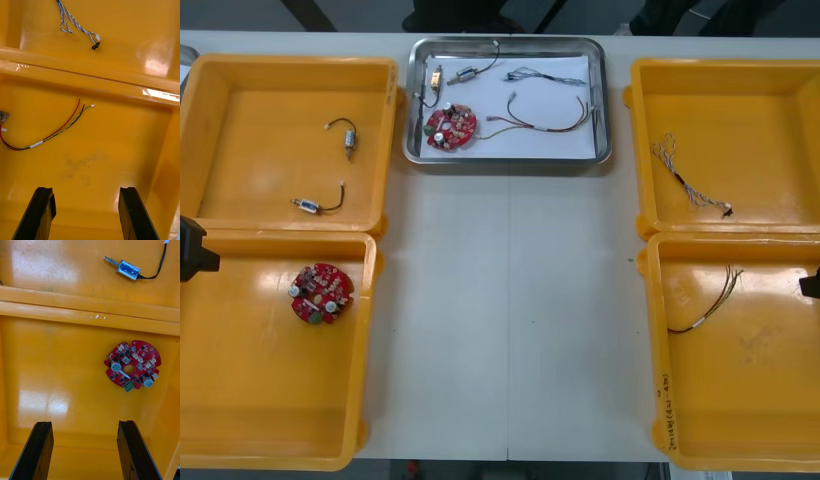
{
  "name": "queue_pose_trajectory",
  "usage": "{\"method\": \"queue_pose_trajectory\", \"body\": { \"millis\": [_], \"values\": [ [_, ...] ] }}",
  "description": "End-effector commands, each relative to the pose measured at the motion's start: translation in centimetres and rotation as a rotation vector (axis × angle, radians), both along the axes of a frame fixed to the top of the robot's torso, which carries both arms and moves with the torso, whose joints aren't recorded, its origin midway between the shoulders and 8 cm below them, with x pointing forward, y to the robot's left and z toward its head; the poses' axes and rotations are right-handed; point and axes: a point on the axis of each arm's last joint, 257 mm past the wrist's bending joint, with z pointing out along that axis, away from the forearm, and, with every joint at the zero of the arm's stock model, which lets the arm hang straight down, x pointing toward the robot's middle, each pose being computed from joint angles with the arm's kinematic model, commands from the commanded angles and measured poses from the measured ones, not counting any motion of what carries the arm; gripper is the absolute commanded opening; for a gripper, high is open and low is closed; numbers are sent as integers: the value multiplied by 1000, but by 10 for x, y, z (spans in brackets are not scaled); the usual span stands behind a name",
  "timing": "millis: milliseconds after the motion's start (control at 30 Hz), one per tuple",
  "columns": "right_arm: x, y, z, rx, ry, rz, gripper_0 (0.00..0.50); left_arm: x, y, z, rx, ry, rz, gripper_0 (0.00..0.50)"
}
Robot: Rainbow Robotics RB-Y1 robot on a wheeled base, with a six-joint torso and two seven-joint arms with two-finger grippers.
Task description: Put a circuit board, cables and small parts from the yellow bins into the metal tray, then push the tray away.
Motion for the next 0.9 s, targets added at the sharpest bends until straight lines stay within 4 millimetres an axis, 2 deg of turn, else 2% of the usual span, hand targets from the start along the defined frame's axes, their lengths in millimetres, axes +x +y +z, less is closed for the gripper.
{"method": "queue_pose_trajectory", "body": {
  "millis": [33, 500, 900],
  "values": [
    [2, -7, -12, 85, 26, -93, 500, -6, 9, 3, 43, 7, -27, 500],
    [23, -14, -26, 155, 86, -134, 500, -6, 9, 3, 43, 7, -27, 500],
    [24, -14, -29, 155, 94, -162, 500, -6, 9, 3, 43, 7, -27, 500]
  ]
}}
